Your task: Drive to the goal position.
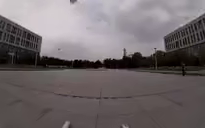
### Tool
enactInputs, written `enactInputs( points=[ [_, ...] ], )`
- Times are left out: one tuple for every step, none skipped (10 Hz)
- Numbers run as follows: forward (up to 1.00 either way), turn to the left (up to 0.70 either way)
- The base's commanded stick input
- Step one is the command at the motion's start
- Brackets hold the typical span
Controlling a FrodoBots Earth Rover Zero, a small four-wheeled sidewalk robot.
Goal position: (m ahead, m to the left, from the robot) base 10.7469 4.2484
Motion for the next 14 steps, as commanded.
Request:
enactInputs(
  points=[
    [0.7, 0.0],
    [0.7, 0.0],
    [0.7, 0.0],
    [0.7, 0.0],
    [0.7, 0.0],
    [0.7, 0.0],
    [0.7, 0.0],
    [0.7, 0.0],
    [0.7, 0.0],
    [0.7, 0.0],
    [0.7, 0.0],
    [0.7, 0.0],
    [0.7, 0.0],
    [0.7, 0.0]
  ],
)
